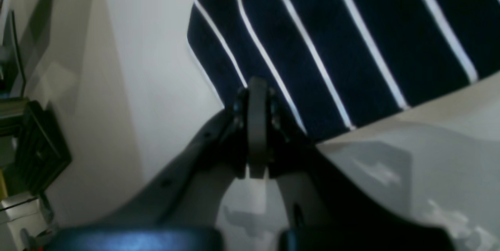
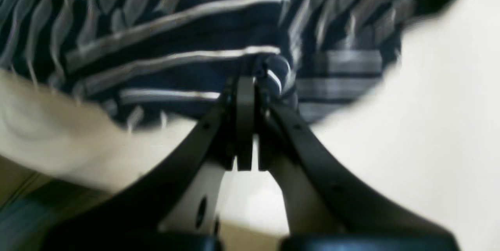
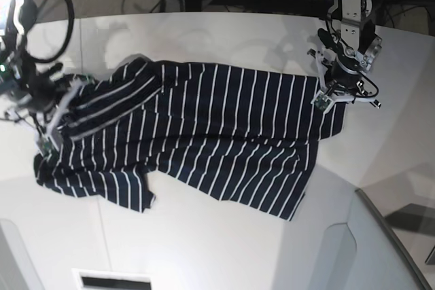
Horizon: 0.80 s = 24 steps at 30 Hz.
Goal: Layout the t-shirt on the table in an organized manner, then fold the t-shirt properly
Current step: 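Pull the collar end with the right gripper away from the left gripper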
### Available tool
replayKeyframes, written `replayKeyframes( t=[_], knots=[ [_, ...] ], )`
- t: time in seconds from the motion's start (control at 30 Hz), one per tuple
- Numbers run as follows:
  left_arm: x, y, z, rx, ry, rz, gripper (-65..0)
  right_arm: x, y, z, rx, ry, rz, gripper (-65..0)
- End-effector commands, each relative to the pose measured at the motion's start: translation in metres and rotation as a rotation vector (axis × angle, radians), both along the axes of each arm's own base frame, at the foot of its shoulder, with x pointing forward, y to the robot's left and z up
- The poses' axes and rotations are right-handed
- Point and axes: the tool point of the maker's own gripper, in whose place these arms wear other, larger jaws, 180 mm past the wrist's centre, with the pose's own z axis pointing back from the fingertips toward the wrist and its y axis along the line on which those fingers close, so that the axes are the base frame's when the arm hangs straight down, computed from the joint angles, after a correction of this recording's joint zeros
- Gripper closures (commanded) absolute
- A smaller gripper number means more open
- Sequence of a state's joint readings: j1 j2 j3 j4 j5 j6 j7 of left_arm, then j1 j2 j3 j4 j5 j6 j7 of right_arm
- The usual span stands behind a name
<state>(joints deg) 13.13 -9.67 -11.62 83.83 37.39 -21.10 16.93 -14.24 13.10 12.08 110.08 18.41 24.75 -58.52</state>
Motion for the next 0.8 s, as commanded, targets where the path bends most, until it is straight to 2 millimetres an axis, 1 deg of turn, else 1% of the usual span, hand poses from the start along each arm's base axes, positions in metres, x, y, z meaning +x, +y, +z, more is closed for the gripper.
replayKeyframes(
  t=[0.0,0.03,0.1,0.2,0.27,0.4,0.5,0.7,0.77],
  knots=[
    [0.009,0.003,0.011,0.011,-0.043,-0.004,0.0,-0.007,-0.003,0.008,-0.011,-0.021,0.005,0.0],
    [0.009,0.004,0.011,0.013,-0.043,-0.004,0.0,-0.018,-0.005,0.006,-0.017,-0.001,-0.002,0.0],
    [0.009,0.004,0.011,0.013,-0.043,-0.004,0.0,-0.045,-0.007,-0.008,-0.005,0.057,-0.034,0.0],
    [0.01,0.01,0.013,0.028,-0.043,-0.008,0.0,-0.082,-0.02,-0.024,0.001,0.138,-0.108,0.0],
    [0.01,0.011,0.014,0.031,-0.043,-0.009,0.0,-0.099,-0.025,-0.028,0.005,0.156,-0.141,0.0],
    [0.01,0.012,0.014,0.034,-0.042,-0.009,0.0,-0.118,-0.032,-0.033,-0.003,0.184,-0.163,0.0],
    [0.01,0.012,0.014,0.037,-0.041,-0.009,0.0,-0.126,-0.032,-0.037,-0.003,0.211,-0.166,0.0],
    [0.009,0.013,0.014,0.041,-0.04,-0.009,0.0,-0.153,-0.036,-0.063,0.018,0.33,-0.221,0.0],
    [0.009,0.013,0.013,0.043,-0.037,-0.009,0.0,-0.162,-0.051,-0.067,0.014,0.347,-0.287,0.0]
  ],
)
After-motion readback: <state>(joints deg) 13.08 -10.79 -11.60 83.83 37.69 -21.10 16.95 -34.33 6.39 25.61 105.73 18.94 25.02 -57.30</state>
